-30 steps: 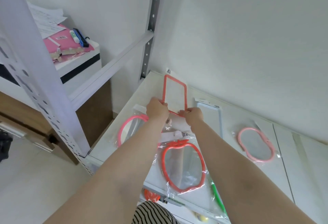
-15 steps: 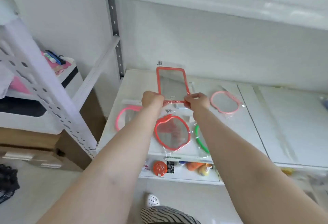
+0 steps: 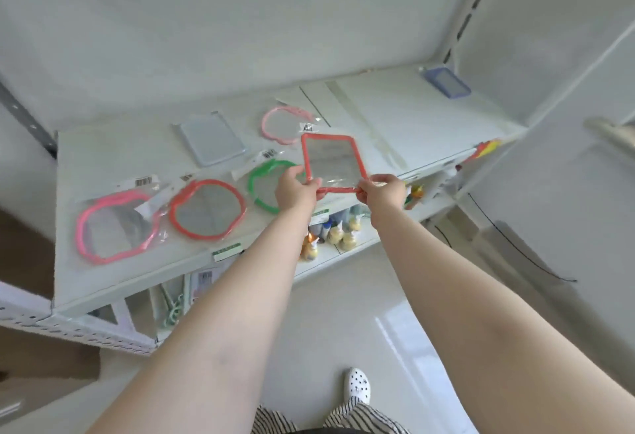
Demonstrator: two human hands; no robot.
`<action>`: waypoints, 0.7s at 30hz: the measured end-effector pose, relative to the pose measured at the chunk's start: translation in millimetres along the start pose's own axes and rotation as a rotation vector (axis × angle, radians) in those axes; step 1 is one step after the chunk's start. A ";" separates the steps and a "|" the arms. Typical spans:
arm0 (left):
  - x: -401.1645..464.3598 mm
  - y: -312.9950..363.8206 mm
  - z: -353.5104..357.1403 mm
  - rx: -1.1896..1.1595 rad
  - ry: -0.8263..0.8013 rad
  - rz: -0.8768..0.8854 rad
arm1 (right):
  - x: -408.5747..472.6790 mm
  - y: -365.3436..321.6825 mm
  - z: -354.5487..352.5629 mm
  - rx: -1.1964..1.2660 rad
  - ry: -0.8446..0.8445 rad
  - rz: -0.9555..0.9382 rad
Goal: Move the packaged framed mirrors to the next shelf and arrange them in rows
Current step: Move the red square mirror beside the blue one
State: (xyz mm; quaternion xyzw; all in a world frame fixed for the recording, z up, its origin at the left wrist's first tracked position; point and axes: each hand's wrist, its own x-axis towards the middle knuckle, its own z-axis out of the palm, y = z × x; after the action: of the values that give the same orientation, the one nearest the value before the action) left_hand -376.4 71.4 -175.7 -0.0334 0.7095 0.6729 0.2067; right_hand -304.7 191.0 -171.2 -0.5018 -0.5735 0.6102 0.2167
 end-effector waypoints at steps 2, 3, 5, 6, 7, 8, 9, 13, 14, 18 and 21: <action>-8.4 -2.2 33.2 0.020 -0.079 -0.002 | 11.4 -1.9 -35.0 0.037 0.048 0.012; -11.3 -5.1 52.0 0.022 -0.113 -0.007 | 18.4 -2.7 -53.5 0.044 0.066 0.018; -20.8 -8.0 92.8 0.010 -0.170 -0.030 | 34.2 -3.2 -93.0 0.049 0.098 0.023; -26.5 -10.6 115.2 0.001 -0.188 -0.036 | 43.2 -2.6 -114.1 0.052 0.113 0.028; -32.7 -13.9 138.1 -0.007 -0.205 -0.043 | 53.5 -1.1 -136.3 0.049 0.129 0.036; -40.6 -17.5 161.6 -0.014 -0.227 -0.054 | 64.2 0.3 -159.1 0.035 0.146 0.046; -48.3 -22.0 186.2 -0.013 -0.252 -0.062 | 76.8 2.5 -183.6 0.026 0.163 0.052; -71.5 -40.3 280.3 -0.008 -0.353 -0.074 | 122.8 6.8 -272.7 0.026 0.195 0.070; -77.2 -43.7 300.5 0.001 -0.361 -0.082 | 132.0 7.2 -291.6 0.014 0.203 0.069; -94.7 -49.2 366.7 0.028 -0.412 -0.142 | 168.0 4.8 -353.0 0.009 0.223 0.091; -95.1 -42.9 405.7 0.049 -0.423 -0.148 | 197.4 -0.7 -379.6 0.012 0.226 0.093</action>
State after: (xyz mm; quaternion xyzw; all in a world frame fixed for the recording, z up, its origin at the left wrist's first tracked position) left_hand -174.9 438.5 -187.5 0.0617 0.6620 0.6306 0.4004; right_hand -57.6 540.1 -181.1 -0.5922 -0.5180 0.5623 0.2545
